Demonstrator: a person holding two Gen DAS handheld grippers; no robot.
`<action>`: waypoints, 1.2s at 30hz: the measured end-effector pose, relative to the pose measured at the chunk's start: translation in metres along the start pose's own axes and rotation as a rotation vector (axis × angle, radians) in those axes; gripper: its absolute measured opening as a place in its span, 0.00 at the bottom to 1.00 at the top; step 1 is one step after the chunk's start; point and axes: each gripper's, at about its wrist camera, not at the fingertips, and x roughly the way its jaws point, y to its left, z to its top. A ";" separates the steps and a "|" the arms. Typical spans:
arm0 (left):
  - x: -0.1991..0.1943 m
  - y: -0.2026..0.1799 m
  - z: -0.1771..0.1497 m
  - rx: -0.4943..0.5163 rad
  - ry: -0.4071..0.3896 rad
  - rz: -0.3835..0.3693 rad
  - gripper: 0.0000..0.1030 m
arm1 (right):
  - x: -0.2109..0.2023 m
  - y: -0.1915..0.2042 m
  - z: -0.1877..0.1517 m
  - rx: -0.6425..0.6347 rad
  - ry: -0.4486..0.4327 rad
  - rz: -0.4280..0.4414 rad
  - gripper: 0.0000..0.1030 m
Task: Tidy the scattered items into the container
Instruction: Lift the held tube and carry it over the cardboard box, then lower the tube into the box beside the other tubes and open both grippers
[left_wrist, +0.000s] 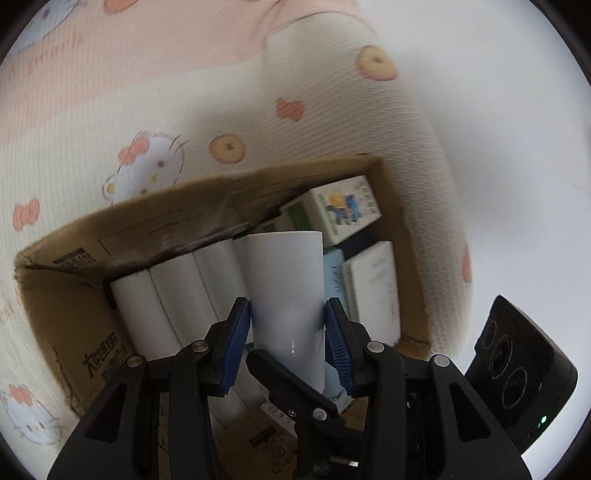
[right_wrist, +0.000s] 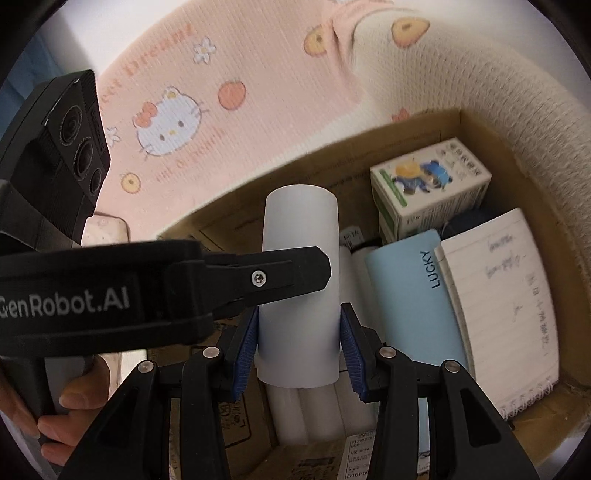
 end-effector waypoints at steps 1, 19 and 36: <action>0.003 0.004 0.000 -0.014 0.007 0.008 0.44 | 0.004 0.000 0.000 -0.003 0.011 -0.003 0.39; 0.041 0.026 0.002 -0.098 0.027 0.208 0.44 | 0.025 -0.017 0.003 -0.026 0.119 -0.084 0.39; 0.021 0.021 -0.001 -0.122 -0.025 0.207 0.45 | 0.007 -0.034 -0.002 0.055 0.091 -0.042 0.28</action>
